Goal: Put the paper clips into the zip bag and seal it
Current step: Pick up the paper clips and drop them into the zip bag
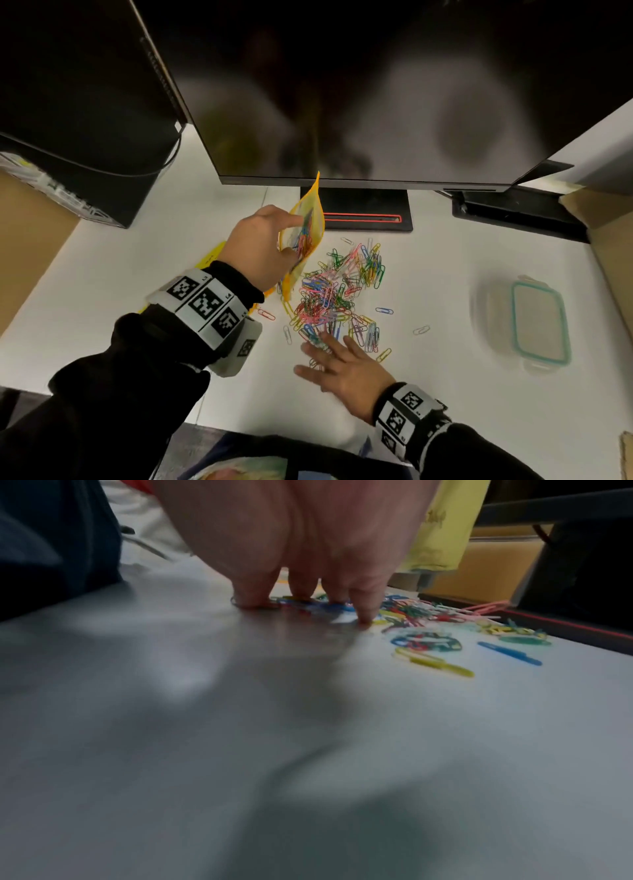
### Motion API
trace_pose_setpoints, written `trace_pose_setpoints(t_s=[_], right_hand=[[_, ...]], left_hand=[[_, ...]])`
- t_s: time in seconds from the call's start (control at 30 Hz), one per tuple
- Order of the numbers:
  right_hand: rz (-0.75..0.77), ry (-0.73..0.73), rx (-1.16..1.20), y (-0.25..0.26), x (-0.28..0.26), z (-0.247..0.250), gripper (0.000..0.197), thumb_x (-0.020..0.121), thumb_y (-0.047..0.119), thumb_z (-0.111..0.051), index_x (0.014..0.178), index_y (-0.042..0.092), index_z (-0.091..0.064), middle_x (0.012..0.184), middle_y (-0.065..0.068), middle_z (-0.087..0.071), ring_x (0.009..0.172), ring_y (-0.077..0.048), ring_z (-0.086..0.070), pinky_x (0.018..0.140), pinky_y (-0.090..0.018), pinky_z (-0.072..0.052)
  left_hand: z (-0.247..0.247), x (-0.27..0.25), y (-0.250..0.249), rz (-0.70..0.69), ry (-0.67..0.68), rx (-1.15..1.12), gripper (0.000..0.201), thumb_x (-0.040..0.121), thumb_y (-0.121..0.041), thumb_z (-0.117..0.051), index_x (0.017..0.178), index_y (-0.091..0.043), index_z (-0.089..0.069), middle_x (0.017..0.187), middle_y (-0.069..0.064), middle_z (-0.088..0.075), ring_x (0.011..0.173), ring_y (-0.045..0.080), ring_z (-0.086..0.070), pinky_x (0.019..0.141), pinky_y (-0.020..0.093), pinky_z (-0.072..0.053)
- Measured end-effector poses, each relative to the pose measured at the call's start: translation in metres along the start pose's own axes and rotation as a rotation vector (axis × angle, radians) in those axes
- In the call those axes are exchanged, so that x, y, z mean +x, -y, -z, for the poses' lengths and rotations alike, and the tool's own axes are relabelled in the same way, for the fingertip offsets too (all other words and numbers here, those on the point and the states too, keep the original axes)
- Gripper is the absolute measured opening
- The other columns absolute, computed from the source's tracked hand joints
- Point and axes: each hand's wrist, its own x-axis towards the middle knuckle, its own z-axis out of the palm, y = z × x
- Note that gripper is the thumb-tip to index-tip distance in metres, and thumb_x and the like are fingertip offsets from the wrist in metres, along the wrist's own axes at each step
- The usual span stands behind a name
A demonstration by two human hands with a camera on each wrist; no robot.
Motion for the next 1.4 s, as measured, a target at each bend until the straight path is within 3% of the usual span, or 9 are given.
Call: trace_pose_setpoints(t_s=[0.13,0.23,0.37,0.57,0.77,0.87,1.07,1.27,1.4], right_hand=[[-0.103,-0.028,-0.031,-0.022,0.002,0.009,0.094,0.048,0.011,-0.082,0.131,0.031,-0.041,0.134,0.002,-0.056,0.125,-0.029,-0.049,0.091,-0.043,-0.05],[-0.183,-0.187,-0.042,-0.031,0.004,0.018,0.059,0.065,0.014,-0.068,0.12,0.028,-0.051,0.126,0.002,-0.062,0.114,-0.029,-0.059,0.08,-0.042,-0.057],[-0.418,-0.275,0.018,-0.032,0.012,0.03,0.072,0.058,0.014,-0.076,0.122,0.03,-0.047,0.126,-0.003,-0.051,0.108,-0.026,-0.046,0.073,-0.04,-0.053],[-0.528,-0.27,0.069,-0.031,0.021,0.042,0.07,0.063,0.02,-0.074,0.126,0.027,-0.045,0.109,-0.003,-0.062,0.091,-0.027,-0.059,0.064,-0.04,-0.052],[-0.468,-0.26,0.071,-0.032,0.029,0.041,0.047,0.039,0.001,-0.078,0.084,0.014,-0.067,0.097,-0.009,-0.068,0.077,-0.028,-0.066,0.044,-0.028,-0.05],[-0.495,-0.215,0.097,-0.034,0.029,0.042,0.059,0.028,0.0,-0.081,0.085,0.012,-0.068,0.084,-0.01,-0.066,0.064,-0.027,-0.064,0.033,-0.025,-0.043],[-0.592,-0.317,0.391,-0.044,0.02,0.036,0.02,0.078,0.004,-0.062,0.097,0.007,-0.067,0.097,-0.016,-0.062,0.083,-0.035,-0.062,0.065,-0.036,-0.052],[-0.779,-0.701,0.747,-0.046,-0.002,0.065,0.025,0.075,-0.009,-0.062,0.074,0.015,-0.071,0.079,-0.002,-0.068,0.072,-0.008,-0.063,0.069,-0.009,-0.044],[-0.892,-0.888,1.029,-0.042,-0.021,0.105,0.042,0.076,-0.008,-0.063,0.066,0.032,-0.067,0.071,0.004,-0.068,0.064,-0.013,-0.06,0.07,-0.03,-0.052]], left_hand=[[0.002,-0.003,0.003,0.005,0.006,0.012,0.047,0.075,-0.008,-0.062,0.12,-0.021,-0.058,0.126,0.003,-0.056,0.111,0.021,-0.055,0.092,0.025,-0.041],[0.0,-0.007,0.004,0.007,0.019,0.02,0.046,0.076,-0.009,-0.062,0.121,-0.02,-0.058,0.126,0.003,-0.057,0.111,0.02,-0.055,0.092,0.025,-0.041],[-0.007,-0.011,0.003,0.0,0.035,0.005,0.048,0.074,-0.008,-0.063,0.12,-0.019,-0.058,0.125,0.003,-0.057,0.109,0.021,-0.056,0.092,0.026,-0.043],[-0.017,-0.014,-0.005,-0.021,0.093,-0.009,0.049,0.075,-0.006,-0.06,0.122,-0.018,-0.057,0.126,0.002,-0.056,0.105,0.022,-0.058,0.091,0.025,-0.043],[-0.027,-0.015,-0.007,-0.014,0.152,-0.013,0.051,0.074,-0.005,-0.057,0.123,-0.018,-0.056,0.128,0.003,-0.055,0.112,0.021,-0.055,0.095,0.025,-0.04],[-0.03,-0.016,-0.008,-0.018,0.167,-0.009,0.05,0.075,-0.006,-0.057,0.123,-0.017,-0.056,0.128,0.004,-0.054,0.111,0.022,-0.055,0.094,0.026,-0.042],[-0.038,-0.019,-0.011,-0.022,0.184,-0.029,0.049,0.075,-0.012,-0.061,0.124,-0.017,-0.056,0.128,0.004,-0.054,0.111,0.021,-0.055,0.095,0.025,-0.041],[-0.058,-0.023,-0.017,-0.045,0.216,-0.074,0.048,0.077,-0.015,-0.065,0.124,-0.018,-0.055,0.127,0.001,-0.054,0.104,0.017,-0.058,0.086,0.014,-0.036],[-0.062,-0.025,-0.021,-0.058,0.257,-0.082,0.052,0.077,-0.011,-0.062,0.127,-0.018,-0.052,0.131,0.003,-0.051,0.114,0.018,-0.055,0.095,0.02,-0.04]])
